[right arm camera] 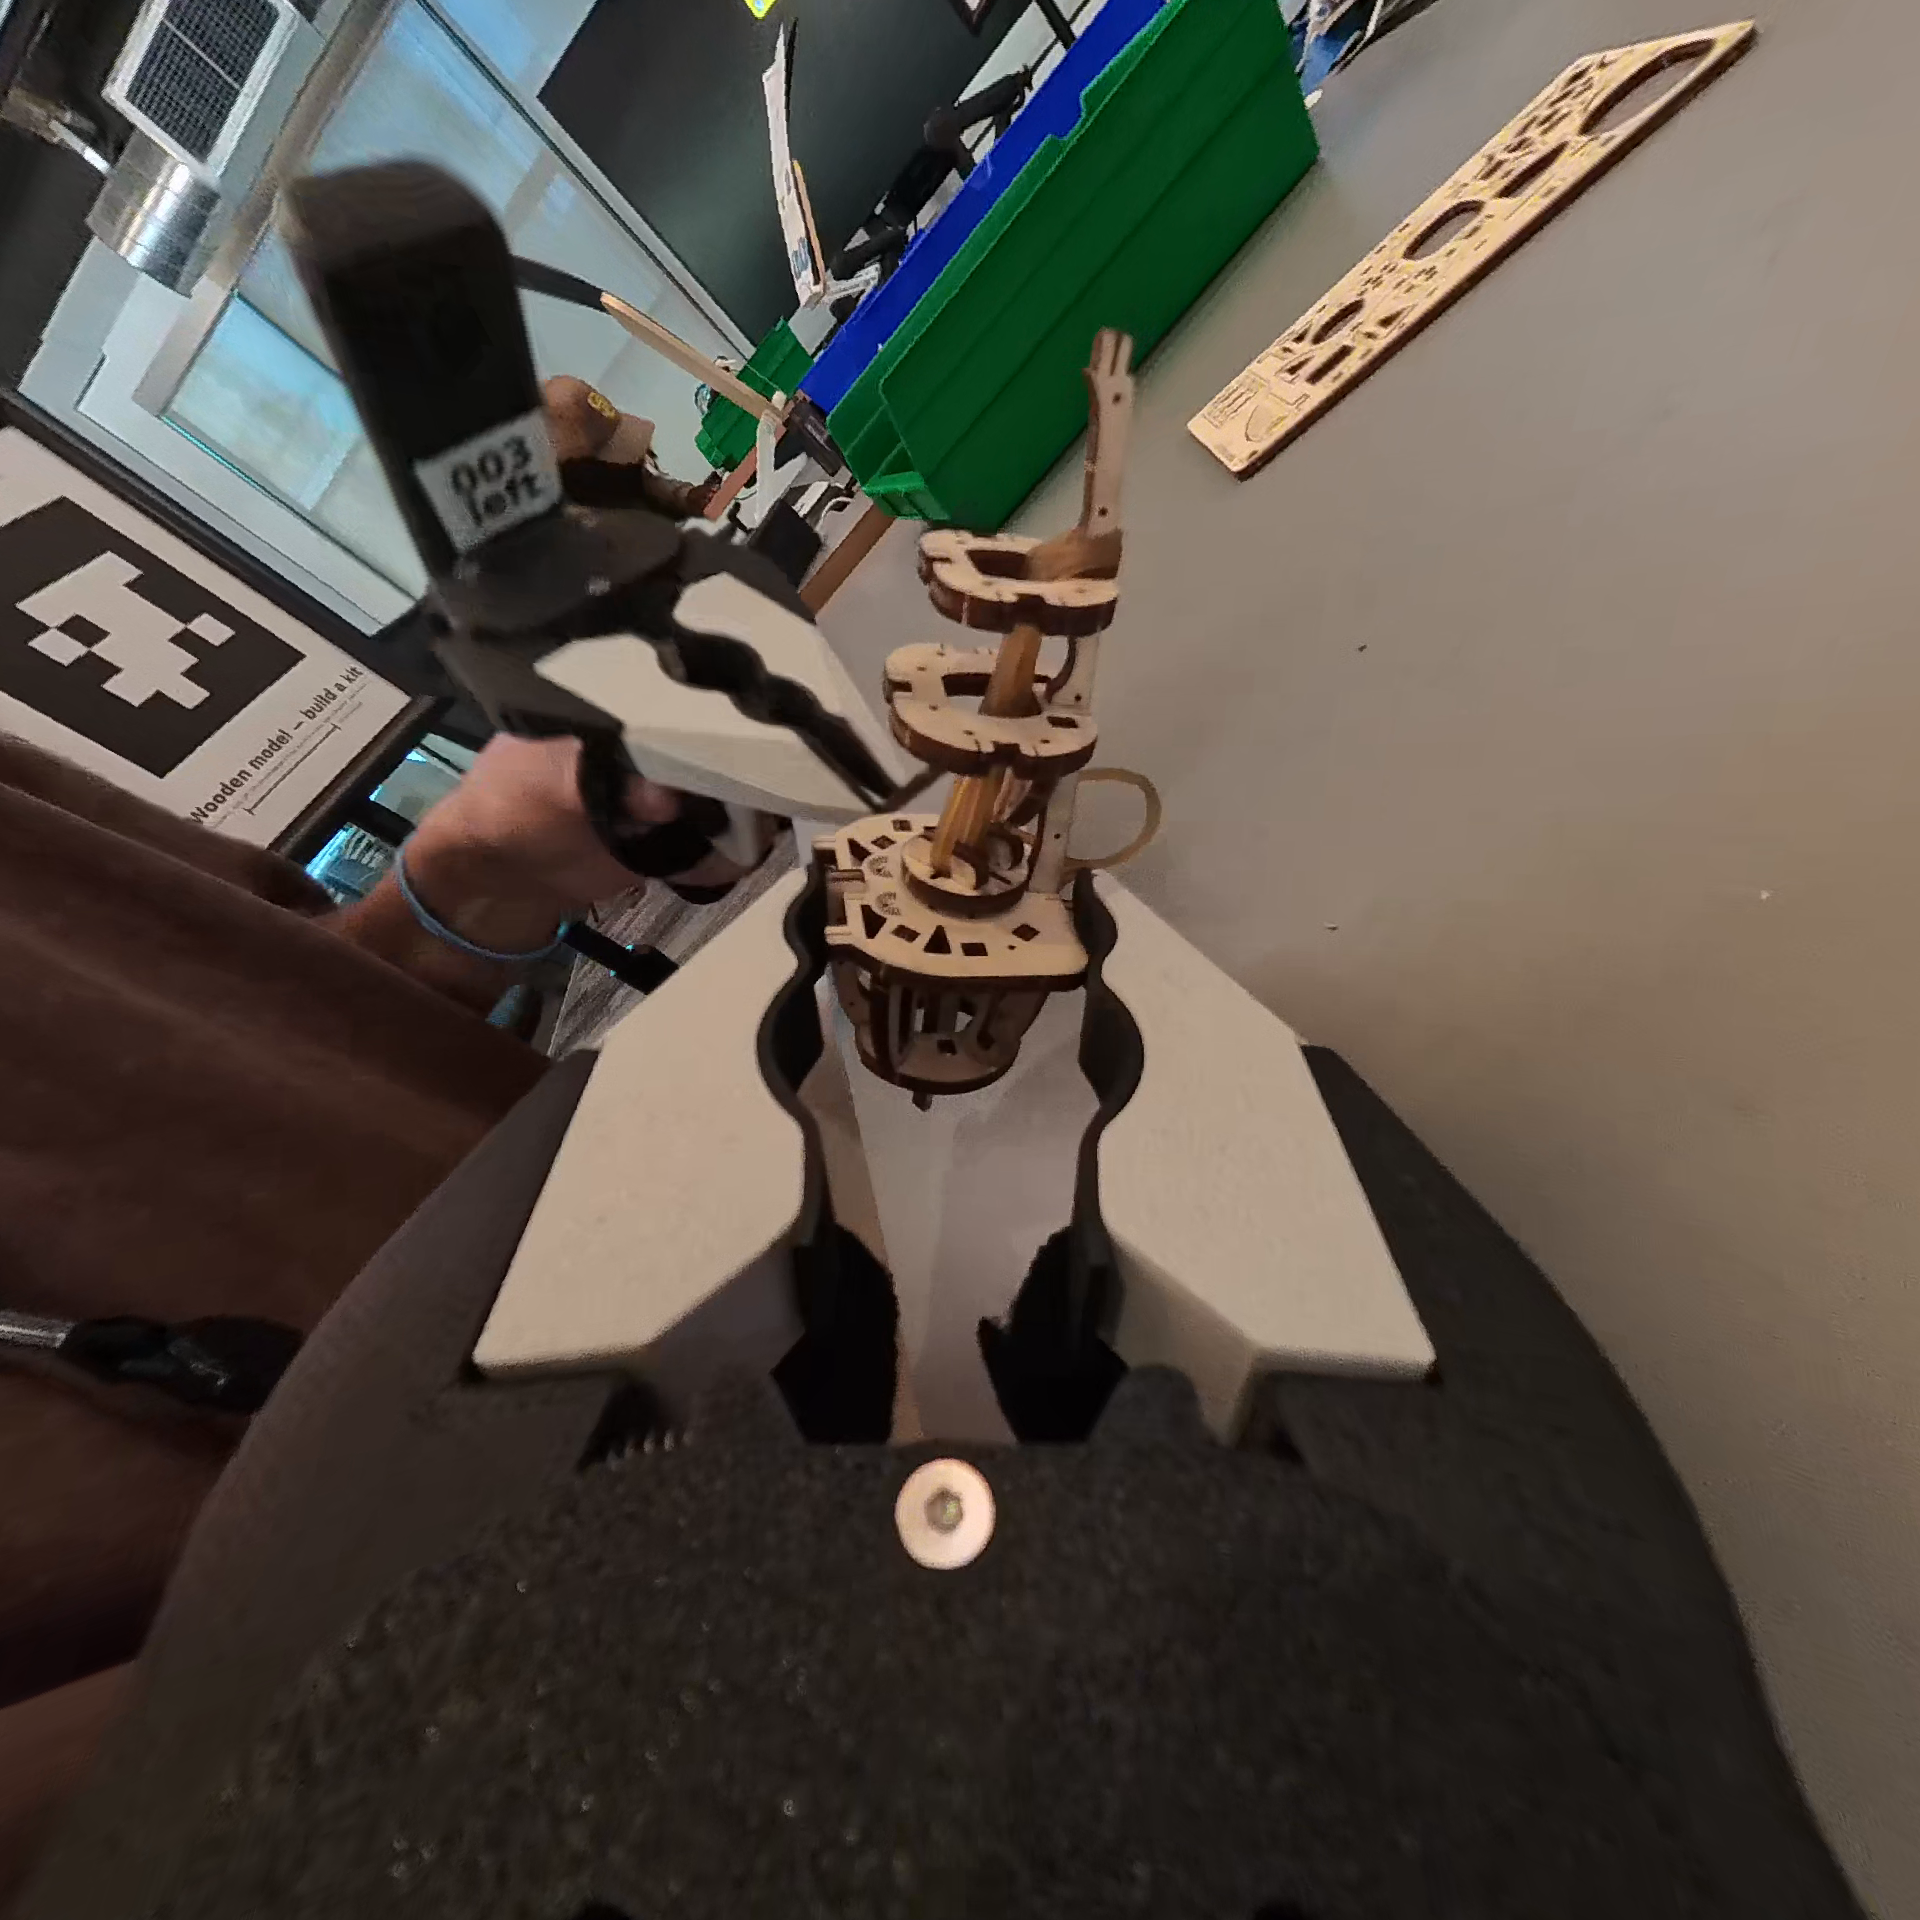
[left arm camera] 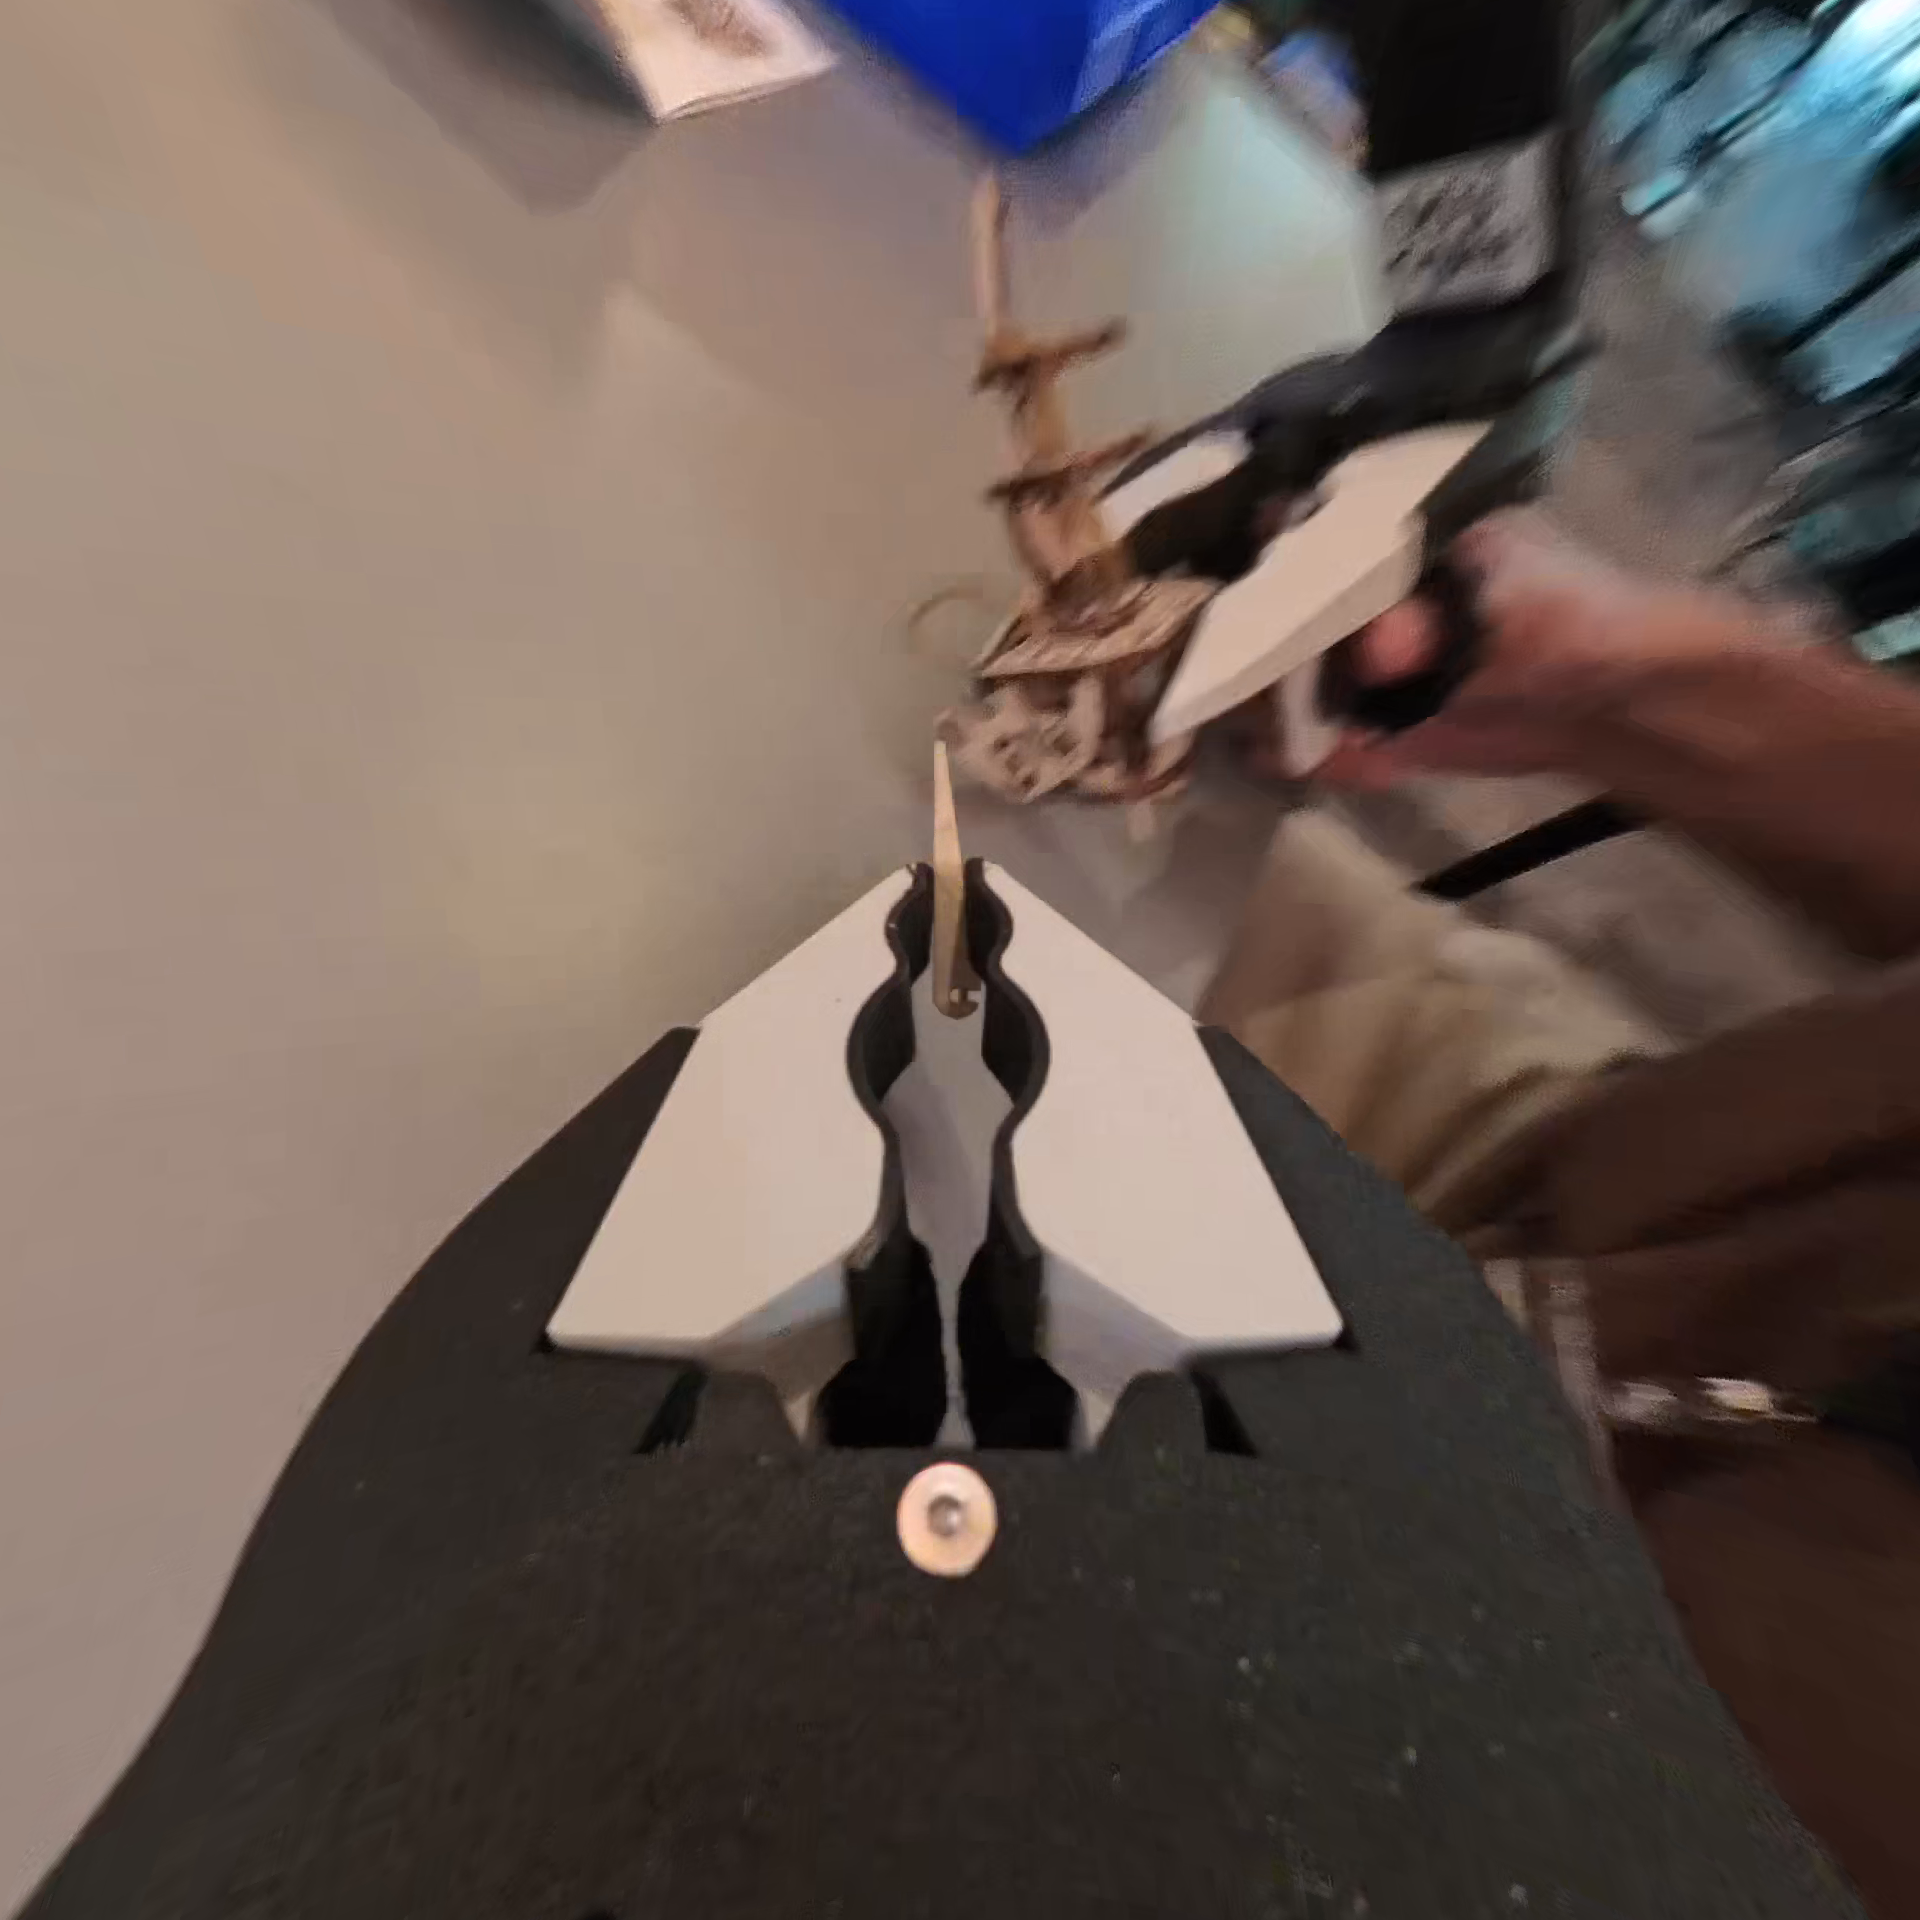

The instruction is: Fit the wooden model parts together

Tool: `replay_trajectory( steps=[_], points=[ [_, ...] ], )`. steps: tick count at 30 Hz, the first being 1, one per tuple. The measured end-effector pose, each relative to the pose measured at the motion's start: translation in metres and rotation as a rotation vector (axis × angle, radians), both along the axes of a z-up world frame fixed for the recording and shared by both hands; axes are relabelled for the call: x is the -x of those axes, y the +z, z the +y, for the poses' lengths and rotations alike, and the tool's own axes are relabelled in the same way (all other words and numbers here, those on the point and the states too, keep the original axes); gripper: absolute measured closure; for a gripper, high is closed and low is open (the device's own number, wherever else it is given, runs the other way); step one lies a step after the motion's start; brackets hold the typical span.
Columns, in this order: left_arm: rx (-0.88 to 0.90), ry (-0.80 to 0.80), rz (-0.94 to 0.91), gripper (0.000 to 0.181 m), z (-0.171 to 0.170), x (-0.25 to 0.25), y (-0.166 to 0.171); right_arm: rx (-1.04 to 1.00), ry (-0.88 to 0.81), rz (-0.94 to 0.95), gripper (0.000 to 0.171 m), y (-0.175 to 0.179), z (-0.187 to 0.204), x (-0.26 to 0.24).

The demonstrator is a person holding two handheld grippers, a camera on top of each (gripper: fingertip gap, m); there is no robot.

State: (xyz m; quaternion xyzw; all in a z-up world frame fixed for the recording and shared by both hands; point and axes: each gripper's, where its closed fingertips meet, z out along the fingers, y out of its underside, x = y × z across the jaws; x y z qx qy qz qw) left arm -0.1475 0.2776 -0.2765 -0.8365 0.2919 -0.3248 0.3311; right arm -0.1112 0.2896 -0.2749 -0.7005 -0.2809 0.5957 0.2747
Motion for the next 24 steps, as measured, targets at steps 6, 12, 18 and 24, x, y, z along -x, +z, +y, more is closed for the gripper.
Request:
replay_trajectory(
  steps=[6,12,18,24],
  points=[
    [0.076,-0.108,-0.028,0.178,-0.001,-0.008,0.017,0.014,0.065,0.107,0.125,0.017,-0.012,0.007],
    [0.153,-0.259,0.015,0.178,-0.004,0.001,-0.003,0.013,0.170,0.249,0.125,0.043,-0.029,0.008],
    [0.221,-0.334,-0.068,0.178,-0.010,0.000,0.006,-0.076,0.226,0.118,0.125,0.027,-0.042,0.012],
    [0.250,-0.388,-0.037,0.178,-0.018,-0.001,0.005,-0.152,0.236,0.024,0.125,0.016,-0.044,0.014]
  ],
)
